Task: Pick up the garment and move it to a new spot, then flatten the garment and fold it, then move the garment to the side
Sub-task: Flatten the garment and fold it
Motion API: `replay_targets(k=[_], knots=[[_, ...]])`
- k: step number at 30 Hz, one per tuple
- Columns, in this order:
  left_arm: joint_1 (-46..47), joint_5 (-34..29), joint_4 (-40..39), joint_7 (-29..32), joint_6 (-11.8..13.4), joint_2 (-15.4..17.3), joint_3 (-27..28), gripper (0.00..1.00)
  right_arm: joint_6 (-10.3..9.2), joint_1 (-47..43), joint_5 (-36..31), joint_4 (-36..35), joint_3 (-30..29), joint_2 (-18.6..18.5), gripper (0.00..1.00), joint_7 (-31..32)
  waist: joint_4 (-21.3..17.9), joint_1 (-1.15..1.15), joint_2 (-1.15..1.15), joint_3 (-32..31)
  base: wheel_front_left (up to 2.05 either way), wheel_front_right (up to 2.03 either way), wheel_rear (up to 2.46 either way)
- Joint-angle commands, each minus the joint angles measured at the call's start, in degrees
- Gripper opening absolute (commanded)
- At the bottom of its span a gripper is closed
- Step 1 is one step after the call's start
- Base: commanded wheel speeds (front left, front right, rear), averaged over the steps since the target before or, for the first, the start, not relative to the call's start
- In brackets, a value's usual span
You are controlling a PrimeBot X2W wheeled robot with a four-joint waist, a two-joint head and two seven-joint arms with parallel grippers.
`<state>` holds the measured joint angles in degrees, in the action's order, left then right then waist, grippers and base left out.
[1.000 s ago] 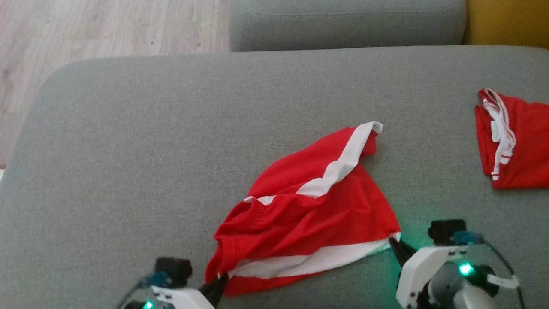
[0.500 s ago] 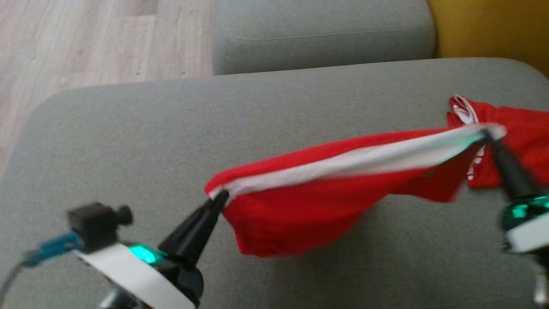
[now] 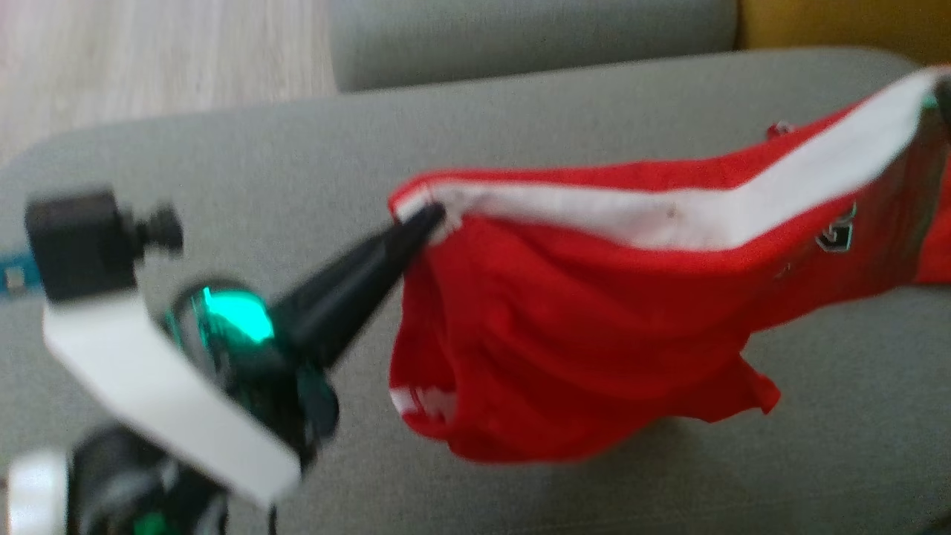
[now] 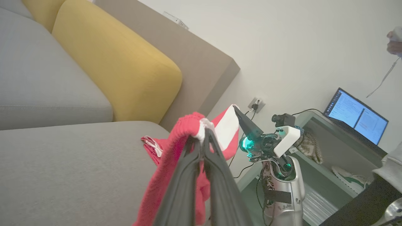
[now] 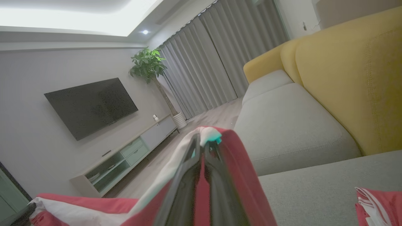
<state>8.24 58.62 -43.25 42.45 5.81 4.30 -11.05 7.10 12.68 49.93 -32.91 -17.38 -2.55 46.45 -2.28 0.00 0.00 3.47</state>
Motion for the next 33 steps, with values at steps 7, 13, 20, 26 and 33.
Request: replay_targets(k=[7,13,20,26,33], knots=[[24.3,-5.0,16.6,3.1,-0.3,5.4,4.6,0.0,0.39,22.2,-12.0,12.4,3.5,-0.3,0.0,0.2,2.2,0.0,0.0,11.7,0.0,0.0,0.0],[52.5,-17.5,47.1,-10.0,-2.2,5.1,4.6,0.0,0.39,50.4,-24.5,37.6,4.8,-0.3,0.0,-13.5,3.7,0.0,0.0,20.3,0.0,0.0,0.0],[69.6,-23.1,68.0,-31.2,-6.9,2.4,5.0,0.0,0.39,67.8,-25.5,58.9,6.8,-0.3,0.0,-33.1,2.9,0.0,0.0,27.2,0.0,0.0,0.0],[66.0,-23.4,80.0,-40.3,-11.6,1.6,2.9,0.0,0.39,62.7,-24.2,69.2,12.5,-0.3,0.0,-39.8,2.6,0.0,0.0,27.5,0.0,0.0,0.0],[51.4,-20.7,82.1,-41.1,-13.2,1.4,-2.4,0.0,0.39,45.8,-20.8,68.3,18.7,-1.0,0.0,-39.4,2.3,0.0,0.0,23.5,0.0,0.0,0.0]])
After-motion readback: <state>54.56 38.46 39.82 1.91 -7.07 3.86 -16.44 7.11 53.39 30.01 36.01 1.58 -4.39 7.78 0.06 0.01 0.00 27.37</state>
